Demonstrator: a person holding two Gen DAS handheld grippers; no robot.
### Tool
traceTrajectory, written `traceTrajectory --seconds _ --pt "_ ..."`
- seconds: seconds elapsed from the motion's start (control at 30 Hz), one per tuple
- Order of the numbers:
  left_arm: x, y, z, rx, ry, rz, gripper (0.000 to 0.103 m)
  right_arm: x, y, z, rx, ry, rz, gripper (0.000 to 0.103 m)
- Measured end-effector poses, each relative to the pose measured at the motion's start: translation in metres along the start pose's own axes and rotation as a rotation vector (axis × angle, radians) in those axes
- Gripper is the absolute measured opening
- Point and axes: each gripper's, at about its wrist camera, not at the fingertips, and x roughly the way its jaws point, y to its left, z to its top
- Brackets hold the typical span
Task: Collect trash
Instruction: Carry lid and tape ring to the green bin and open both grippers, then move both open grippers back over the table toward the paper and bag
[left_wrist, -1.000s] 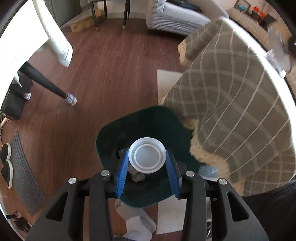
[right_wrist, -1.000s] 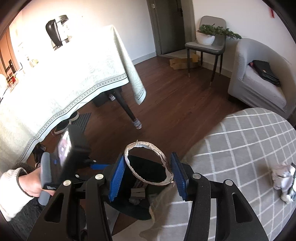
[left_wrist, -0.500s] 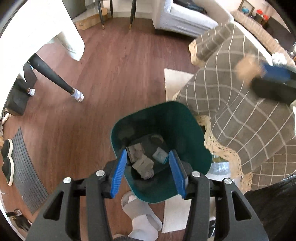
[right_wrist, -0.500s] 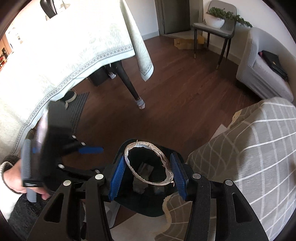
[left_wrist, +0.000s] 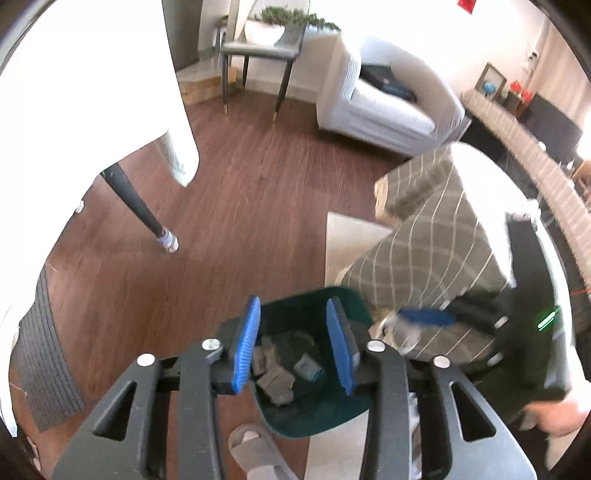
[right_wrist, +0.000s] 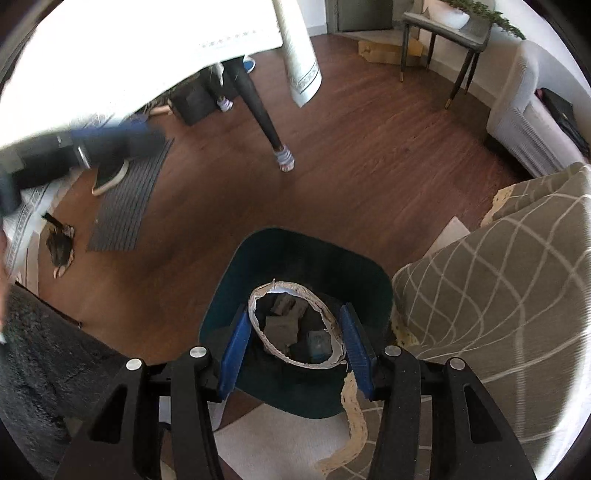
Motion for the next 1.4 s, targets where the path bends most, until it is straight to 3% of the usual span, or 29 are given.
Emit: traceTrajectory --seconds 0.23,0.37,0.5,0.63,0.93,1.13,1.4 --pt "-0.02 -0.024 0.015 0.037 -0.077 -0.031 0.027 0.031 0.012 -0.012 -0.046 0.086 -0.037 0.051" --pt "-0.026 -0.031 0.021 0.046 -0.095 -0.054 0.027 0.042 0.011 -0.025 -0.059 0.138 -0.05 0.064" --pt "-0.032 -0.037 0.026 0.042 -0.121 -0.07 0.027 0.041 0.013 -0.031 -0.066 0.141 -0.036 0.064" --pt "-0.039 -0.037 0.033 0.022 -0.15 -0.069 0.027 0.027 0.015 -0.031 -0.067 0.1 0.004 0.064" --pt "-0.054 -0.041 0.044 0.023 -0.202 -0.039 0.026 -0.029 0.022 -0.027 -0.076 -0.032 0.093 0.049" --pt "-0.065 -0.058 0.05 0.061 -0.244 -0.049 0.026 -0.076 0.011 -0.026 -0.061 -0.136 0.091 0.045" --pt "-0.061 -0.094 0.055 0.117 -0.254 -0.067 0.027 -0.122 -0.033 -0.039 0.011 -0.232 0.048 0.044"
